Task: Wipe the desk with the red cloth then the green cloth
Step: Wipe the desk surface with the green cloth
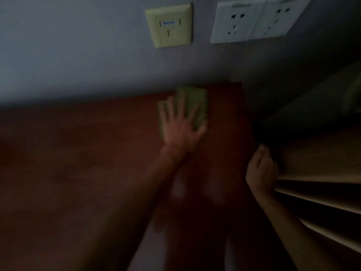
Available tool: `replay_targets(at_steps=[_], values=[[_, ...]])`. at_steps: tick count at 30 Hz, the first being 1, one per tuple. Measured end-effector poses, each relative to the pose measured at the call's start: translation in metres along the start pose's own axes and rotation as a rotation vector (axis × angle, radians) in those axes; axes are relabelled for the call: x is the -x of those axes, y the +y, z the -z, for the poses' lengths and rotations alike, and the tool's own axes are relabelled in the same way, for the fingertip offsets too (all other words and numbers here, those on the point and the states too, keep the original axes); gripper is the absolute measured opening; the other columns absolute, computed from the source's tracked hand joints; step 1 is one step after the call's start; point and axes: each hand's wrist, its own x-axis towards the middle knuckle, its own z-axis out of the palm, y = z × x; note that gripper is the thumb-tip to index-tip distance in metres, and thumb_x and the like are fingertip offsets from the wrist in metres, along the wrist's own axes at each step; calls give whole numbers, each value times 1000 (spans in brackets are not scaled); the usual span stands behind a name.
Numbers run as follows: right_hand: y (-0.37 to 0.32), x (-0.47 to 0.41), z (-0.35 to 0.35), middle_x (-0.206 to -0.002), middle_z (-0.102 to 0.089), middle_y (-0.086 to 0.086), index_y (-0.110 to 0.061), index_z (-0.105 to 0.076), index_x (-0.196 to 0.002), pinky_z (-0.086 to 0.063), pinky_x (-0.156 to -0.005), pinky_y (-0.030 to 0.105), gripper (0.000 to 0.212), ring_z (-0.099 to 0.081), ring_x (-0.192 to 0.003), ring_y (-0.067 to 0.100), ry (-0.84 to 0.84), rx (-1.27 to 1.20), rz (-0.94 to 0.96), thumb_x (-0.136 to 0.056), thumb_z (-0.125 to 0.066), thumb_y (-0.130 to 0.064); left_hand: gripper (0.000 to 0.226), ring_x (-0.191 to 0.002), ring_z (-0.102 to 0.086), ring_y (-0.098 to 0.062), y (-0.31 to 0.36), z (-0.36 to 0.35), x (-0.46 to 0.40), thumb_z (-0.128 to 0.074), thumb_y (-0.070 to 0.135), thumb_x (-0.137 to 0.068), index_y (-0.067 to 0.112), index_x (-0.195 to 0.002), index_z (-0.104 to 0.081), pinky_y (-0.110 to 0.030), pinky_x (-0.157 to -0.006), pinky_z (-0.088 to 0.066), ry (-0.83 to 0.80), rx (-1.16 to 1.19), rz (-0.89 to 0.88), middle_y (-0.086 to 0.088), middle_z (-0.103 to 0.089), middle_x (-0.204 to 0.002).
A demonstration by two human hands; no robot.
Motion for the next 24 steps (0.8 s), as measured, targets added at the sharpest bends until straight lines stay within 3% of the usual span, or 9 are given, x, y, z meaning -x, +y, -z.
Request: replay_targets(at_steps=[4, 7, 10, 12, 15, 17, 19, 21, 24], values=[[-2, -1, 1, -115, -64, 25, -4, -54, -130, -44, -86, 39, 42, -61, -105, 42, -39, -12, -33, -105, -28, -25, 71, -145, -13, -48, -99, 17, -20, -23, 65, -88, 35, -152, -30, -65, -115, -6, -11, -23, 405, -14, -22, -161], [-3, -1, 1, -114, -65, 25, -4, -54, -130, -44, -84, 38, 41, -62, -103, 40, -34, -12, -6, -104, -29, -25, 68, -145, -9, -51, -79, 18, -32, -28, 61, -92, 29, -152, -33, -68, -114, -4, -5, 20, 549, -18, -23, -160], [0, -4, -2, -116, -65, 24, -4, -53, -131, -45, -85, 38, 41, -62, -104, 40, -12, -22, 24, -104, -30, -25, 69, -144, -11, -51, -1, 10, -40, -31, 61, -92, 30, -154, -26, -67, -112, 3, 5, -8, 309, -16, -21, -160], [1, -4, -3, -115, -65, 27, -1, -55, -129, -46, -84, 42, 43, -62, -103, 44, 49, -23, 44, -103, -30, -25, 68, -145, -9, -49, 65, 4, -26, -32, 59, -92, 32, -154, -24, -65, -112, 7, -18, -1, -24, -14, -19, -162], [2, 1, -2, -110, -64, 35, 7, -58, -120, -46, -78, 44, 48, -63, -97, 49, 143, -80, 45, -94, -29, -22, 59, -147, -7, -46, 130, -2, 20, -25, 54, -96, 33, -150, -36, -62, -117, 1, -155, -33, -505, -6, -23, -161], [1, 3, 1, -115, -62, 34, 4, -56, -125, -43, -80, 43, 49, -61, -101, 48, 136, -106, 15, -96, -29, -25, 55, -148, -5, -45, 120, -5, 35, -31, 56, -96, 36, -147, -40, -61, -117, -2, -182, -11, -560, -3, -24, -162], [-1, 1, 0, -121, -61, 30, -1, -53, -131, -44, -86, 44, 44, -59, -107, 47, 52, -55, 21, -103, -31, -26, 61, -146, -15, -46, 76, -5, 32, -33, 60, -90, 37, -145, -43, -62, -116, -7, -118, 28, -430, -5, -30, -159], [0, 1, -1, -121, -62, 26, -4, -52, -132, -45, -89, 45, 43, -59, -107, 44, -9, -29, 24, -105, -28, -27, 64, -142, -25, -48, 10, -1, 27, -34, 60, -85, 34, -143, -47, -63, -116, -10, -31, 43, -164, -8, -37, -155], [2, 1, -3, -106, -65, 25, -1, -57, -119, -47, -82, 44, 44, -63, -95, 40, -25, -32, 54, -105, -26, -28, 66, -142, -24, -48, -100, 14, 40, -27, 62, -88, 35, -146, -42, -61, -116, -9, -3, -45, 241, -8, -33, -157]])
